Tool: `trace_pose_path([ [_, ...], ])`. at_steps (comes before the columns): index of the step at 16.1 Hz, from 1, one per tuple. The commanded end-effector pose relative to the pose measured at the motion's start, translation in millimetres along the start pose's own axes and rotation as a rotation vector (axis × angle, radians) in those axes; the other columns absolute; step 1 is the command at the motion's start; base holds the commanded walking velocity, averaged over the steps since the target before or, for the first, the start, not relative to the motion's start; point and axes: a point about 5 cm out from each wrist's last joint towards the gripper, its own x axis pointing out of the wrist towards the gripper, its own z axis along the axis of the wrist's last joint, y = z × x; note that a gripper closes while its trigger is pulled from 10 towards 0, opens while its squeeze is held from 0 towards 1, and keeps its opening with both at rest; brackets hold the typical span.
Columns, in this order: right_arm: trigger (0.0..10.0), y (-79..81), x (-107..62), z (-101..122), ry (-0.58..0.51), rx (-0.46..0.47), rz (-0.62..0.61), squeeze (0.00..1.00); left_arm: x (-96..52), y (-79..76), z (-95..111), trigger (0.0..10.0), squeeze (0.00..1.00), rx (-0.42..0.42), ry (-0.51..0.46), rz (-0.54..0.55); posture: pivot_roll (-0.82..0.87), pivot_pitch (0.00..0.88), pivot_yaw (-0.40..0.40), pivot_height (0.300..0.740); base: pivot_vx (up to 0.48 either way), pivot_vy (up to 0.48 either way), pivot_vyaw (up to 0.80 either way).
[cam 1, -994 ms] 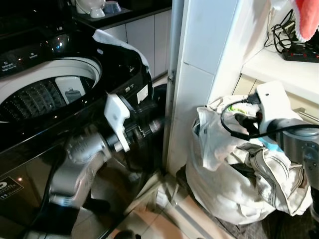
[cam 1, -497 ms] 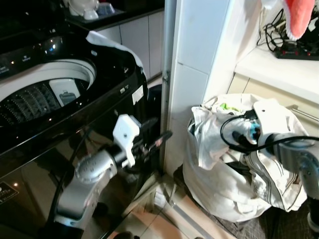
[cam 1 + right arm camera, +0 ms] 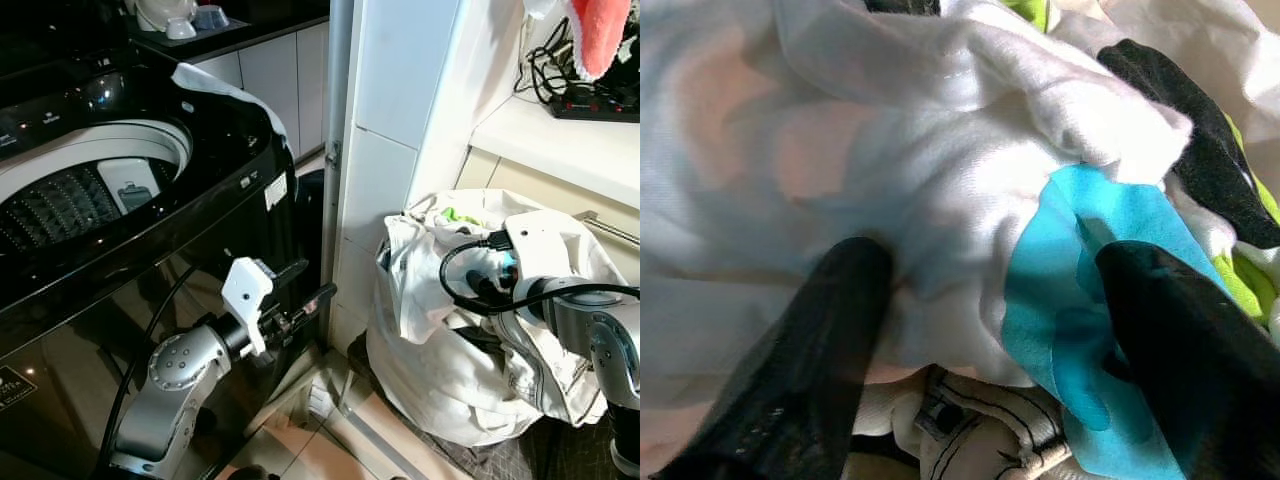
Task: Clothes washing
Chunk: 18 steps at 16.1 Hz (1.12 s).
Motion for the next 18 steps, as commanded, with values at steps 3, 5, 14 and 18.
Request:
trace_pose_path([
  [3,0.0,-0.6,2.8,-5.4,0.017,0.006,-0.001,0.00,-1.1,0.7,0.7,10.0,0.00,-0.006,-0.016,-0.011,-0.02,0.000,0.011,0.740,0.000,0.000,0.00],
  [5,0.0,-0.8,2.4,-4.3,0.012,0.007,-0.002,0.00,-2.1,1.0,1.6,10.0,0.00,-0.005,-0.021,-0.015,-0.02,0.000,0.011,0.740,0.000,0.000,0.00],
  [14,0.0,-5.5,-1.7,5.7,-0.039,0.026,-0.014,0.00,-3.2,2.1,5.2,10.0,0.00,-0.007,-0.041,-0.024,-0.01,0.000,0.010,0.740,0.000,0.000,0.00],
  [18,0.0,-7.7,-8.9,18.1,-0.083,0.031,-0.004,0.00,-4.2,0.1,5.7,10.0,0.00,0.000,-0.037,-0.042,-0.02,0.000,0.013,0.740,0.000,0.000,0.00],
])
